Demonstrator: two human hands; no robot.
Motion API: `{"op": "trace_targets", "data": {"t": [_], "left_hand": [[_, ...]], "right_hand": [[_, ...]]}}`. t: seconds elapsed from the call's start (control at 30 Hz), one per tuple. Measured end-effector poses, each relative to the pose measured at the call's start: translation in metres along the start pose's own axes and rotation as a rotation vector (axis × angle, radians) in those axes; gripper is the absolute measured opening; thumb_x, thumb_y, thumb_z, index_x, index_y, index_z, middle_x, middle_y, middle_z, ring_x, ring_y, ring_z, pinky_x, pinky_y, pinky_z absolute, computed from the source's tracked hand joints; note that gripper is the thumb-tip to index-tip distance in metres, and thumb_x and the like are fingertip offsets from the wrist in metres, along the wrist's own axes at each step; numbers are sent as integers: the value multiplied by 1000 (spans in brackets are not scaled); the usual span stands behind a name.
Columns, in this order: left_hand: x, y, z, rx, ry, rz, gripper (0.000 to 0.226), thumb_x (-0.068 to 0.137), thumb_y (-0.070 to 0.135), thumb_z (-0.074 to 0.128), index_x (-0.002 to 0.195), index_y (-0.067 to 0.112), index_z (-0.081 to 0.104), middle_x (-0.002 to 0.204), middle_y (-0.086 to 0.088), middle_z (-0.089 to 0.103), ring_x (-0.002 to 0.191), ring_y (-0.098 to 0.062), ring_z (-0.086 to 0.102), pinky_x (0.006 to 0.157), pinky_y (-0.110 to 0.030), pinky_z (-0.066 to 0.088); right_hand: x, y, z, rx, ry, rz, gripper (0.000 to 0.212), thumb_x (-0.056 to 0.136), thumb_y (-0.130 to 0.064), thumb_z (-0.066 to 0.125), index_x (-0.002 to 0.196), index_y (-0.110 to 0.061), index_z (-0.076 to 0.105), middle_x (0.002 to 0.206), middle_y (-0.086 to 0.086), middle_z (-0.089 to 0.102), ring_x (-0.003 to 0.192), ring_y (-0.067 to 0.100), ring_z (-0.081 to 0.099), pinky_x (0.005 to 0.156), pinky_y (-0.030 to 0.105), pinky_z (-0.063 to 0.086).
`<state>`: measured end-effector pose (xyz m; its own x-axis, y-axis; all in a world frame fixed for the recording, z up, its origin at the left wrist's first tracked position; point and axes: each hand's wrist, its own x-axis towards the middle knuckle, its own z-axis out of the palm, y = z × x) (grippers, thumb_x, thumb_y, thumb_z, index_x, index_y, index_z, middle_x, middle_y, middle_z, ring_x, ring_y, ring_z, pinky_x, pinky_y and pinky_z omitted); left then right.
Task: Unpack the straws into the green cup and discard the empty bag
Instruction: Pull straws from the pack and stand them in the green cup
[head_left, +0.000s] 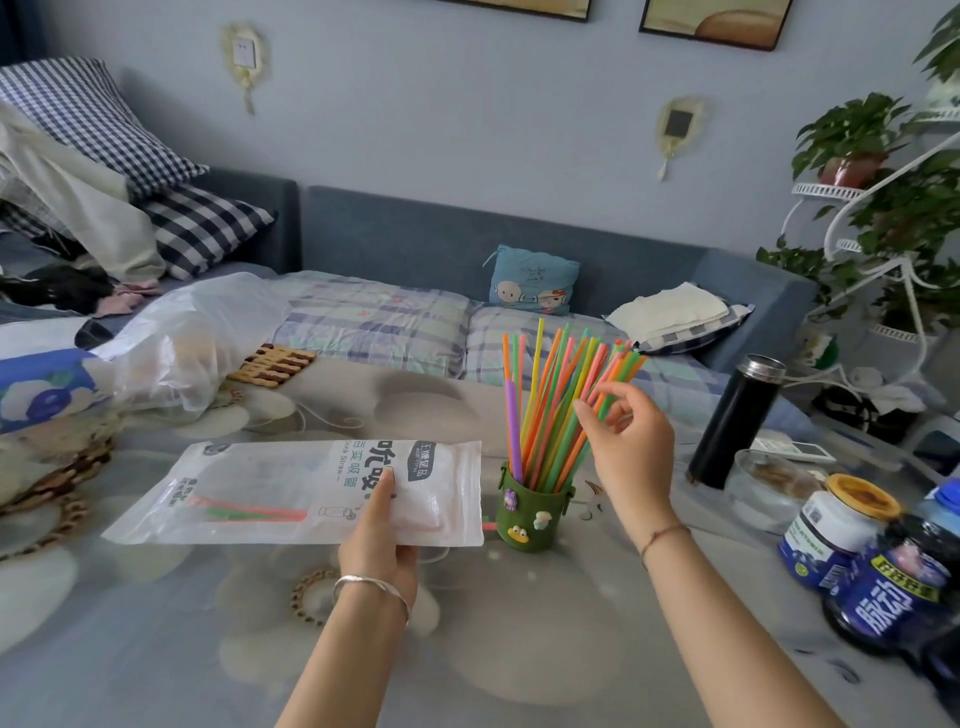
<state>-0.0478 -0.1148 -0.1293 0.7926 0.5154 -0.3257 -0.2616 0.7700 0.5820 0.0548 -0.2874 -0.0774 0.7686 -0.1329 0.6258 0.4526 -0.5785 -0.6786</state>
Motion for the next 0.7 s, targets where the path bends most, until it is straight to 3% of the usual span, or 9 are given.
{"op": "trace_targets", "data": {"t": [0.13, 0.3, 0.57, 0.7], "left_hand": [[-3, -3, 1, 18, 4, -7, 5, 91, 16, 57, 89, 19, 59, 89, 2, 63, 48, -4, 65, 36, -18, 47], [-4, -1, 3, 1, 1, 2, 5, 92, 15, 56, 92, 19, 60, 87, 3, 64, 47, -3, 65, 36, -18, 47], [-2, 0, 1, 9, -17, -5, 6, 92, 16, 56, 91, 20, 60, 89, 2, 65, 49, -4, 66, 37, -19, 48], [0, -1, -1, 25, -25, -23, 4, 91, 18, 57, 93, 18, 61, 91, 0, 65, 60, -10, 68, 40, -20, 50]], "right_hand": [[15, 1, 8, -137, -80, 62, 31, 84, -37, 64, 107, -16, 62, 67, -4, 54, 65, 17, 55, 51, 24, 39], [29, -4, 16, -181, -121, 112, 24, 86, -35, 61, 93, -13, 65, 72, 0, 59, 66, 18, 56, 48, 21, 35], [43, -8, 19, -134, -207, 134, 19, 87, -25, 61, 89, -8, 68, 65, 8, 66, 62, 25, 65, 62, 30, 53], [50, -19, 10, -80, -287, 116, 22, 89, -24, 60, 89, -4, 68, 55, -1, 58, 45, 15, 56, 52, 25, 49]]}}
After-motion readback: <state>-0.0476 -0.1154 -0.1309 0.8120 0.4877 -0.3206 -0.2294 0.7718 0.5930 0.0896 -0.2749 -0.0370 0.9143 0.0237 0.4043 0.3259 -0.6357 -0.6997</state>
